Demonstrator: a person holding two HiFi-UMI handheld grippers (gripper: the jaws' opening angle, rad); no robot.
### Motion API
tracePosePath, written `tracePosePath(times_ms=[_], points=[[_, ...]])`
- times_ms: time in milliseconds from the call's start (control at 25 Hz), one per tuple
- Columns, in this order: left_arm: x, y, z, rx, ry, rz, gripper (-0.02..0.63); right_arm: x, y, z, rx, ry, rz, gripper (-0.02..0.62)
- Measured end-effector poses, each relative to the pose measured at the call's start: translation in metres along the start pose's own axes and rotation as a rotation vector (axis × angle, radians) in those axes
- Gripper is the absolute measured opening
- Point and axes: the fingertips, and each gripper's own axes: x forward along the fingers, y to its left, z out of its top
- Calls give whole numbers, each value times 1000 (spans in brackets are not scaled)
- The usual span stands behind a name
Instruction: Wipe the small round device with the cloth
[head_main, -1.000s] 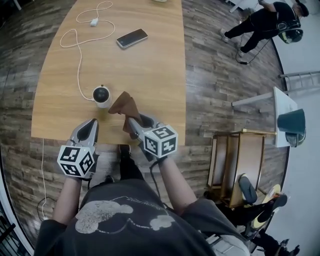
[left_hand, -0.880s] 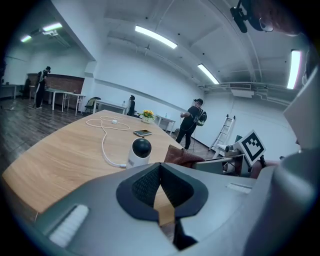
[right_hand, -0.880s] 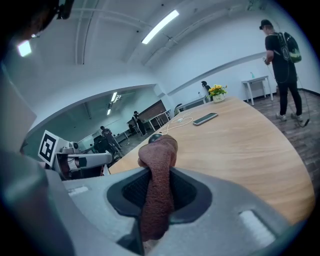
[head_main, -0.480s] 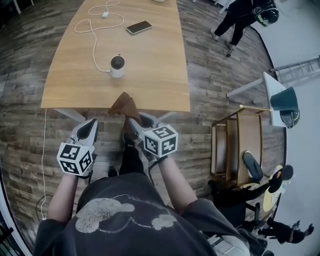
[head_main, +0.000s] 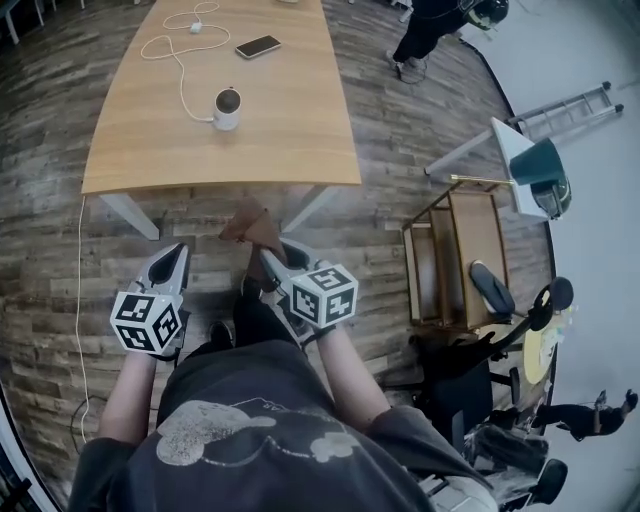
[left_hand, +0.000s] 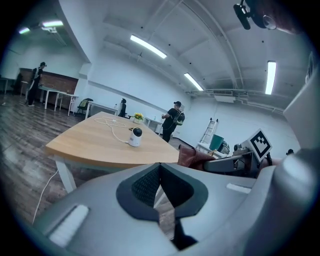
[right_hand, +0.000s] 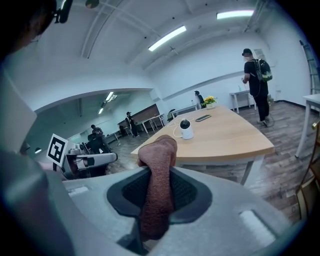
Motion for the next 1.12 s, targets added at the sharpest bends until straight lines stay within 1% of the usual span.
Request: tracePosePath(times_ms=[80, 240, 400, 480, 760, 920, 1120], points=[[-5, -2, -5, -22, -3, 6, 18, -11, -4, -6, 7, 5, -21, 78], [-9, -10, -3, -19, -16, 16, 18, -21, -14, 2, 23, -25, -44, 78], [-20, -23, 3, -7, -47, 42, 18, -30, -7, 19, 1, -95, 2, 78], [-26, -31, 1, -6, -53, 59, 18, -34, -2, 19, -15, -100, 17, 78], [-50, -82, -26, -17, -52, 63, 18, -77, 10, -17, -29, -60, 48, 78], [-62, -108, -47, -44, -57, 74, 18, -106, 13, -40, -36, -49, 72, 78], [-79, -142, -67, -28, -59, 70, 18, -139, 14, -64, -30, -46, 74, 78]])
